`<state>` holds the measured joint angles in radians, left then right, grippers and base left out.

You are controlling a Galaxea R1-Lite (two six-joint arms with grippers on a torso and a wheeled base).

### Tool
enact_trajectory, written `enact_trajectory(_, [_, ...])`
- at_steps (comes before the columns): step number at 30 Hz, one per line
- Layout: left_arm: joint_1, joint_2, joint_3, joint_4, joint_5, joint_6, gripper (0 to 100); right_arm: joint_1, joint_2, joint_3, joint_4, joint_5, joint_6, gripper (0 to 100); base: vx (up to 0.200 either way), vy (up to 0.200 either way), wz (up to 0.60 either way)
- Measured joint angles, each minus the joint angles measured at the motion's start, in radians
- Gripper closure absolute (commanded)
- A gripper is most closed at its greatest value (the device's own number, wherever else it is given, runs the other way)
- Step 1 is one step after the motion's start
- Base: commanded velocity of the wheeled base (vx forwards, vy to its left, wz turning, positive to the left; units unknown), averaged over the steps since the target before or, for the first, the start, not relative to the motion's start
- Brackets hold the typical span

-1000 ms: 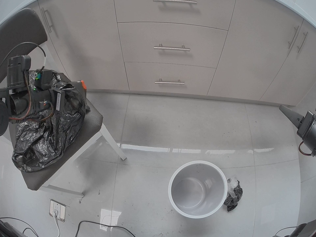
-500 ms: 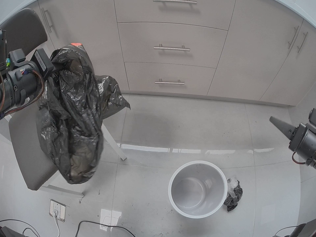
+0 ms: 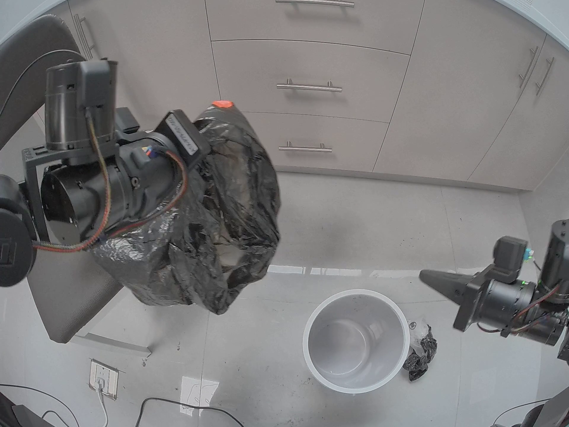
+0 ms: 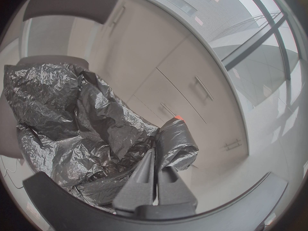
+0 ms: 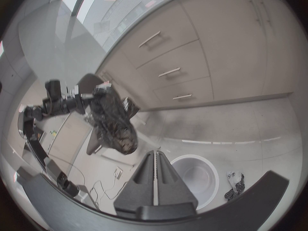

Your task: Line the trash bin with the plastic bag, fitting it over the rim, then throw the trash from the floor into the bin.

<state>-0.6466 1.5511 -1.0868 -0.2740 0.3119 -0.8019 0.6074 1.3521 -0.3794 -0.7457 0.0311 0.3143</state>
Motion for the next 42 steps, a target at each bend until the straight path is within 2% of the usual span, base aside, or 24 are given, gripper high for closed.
enact_trajectory(5, [-0.103, 0.019, -0.011, -0.008, 0.008, -0.006, 100, 0.108, 0.132, -0.034, -0.004, -0.026, -0.02, 100, 0.0, 0.0, 0.0])
enact_trajectory(12, [-0.182, 0.023, -0.015, -0.013, 0.011, -0.007, 100, 0.172, 0.285, -0.077, -0.136, -0.061, -0.026, 100, 0.0, 0.0, 0.0])
enact_trajectory(13, [-0.19, 0.022, -0.015, -0.013, 0.011, -0.007, 100, 0.177, 0.307, -0.078, -0.155, -0.071, -0.028, 0, 0.0, 0.0, 0.0])
enact_trajectory(17, [-0.217, 0.016, -0.016, -0.014, 0.01, -0.008, 100, 0.196, 0.379, -0.08, -0.184, -0.099, -0.029, 0, 0.0, 0.0, 0.0])
enact_trajectory(29, [-0.24, -0.016, -0.013, -0.014, 0.01, -0.008, 100, 0.226, 0.531, -0.117, -0.248, -0.111, -0.03, 0, 0.0, 0.0, 0.0])
enact_trajectory(36, [-0.244, -0.024, -0.009, -0.012, 0.009, -0.008, 100, 0.209, 0.638, -0.222, -0.333, -0.202, -0.06, 0, 0.0, 0.0, 0.0])
enact_trajectory(42, [-0.245, -0.024, -0.005, -0.013, 0.009, -0.008, 100, 0.19, 0.686, -0.272, -0.342, -0.247, -0.073, 0, 0.0, 0.0, 0.0])
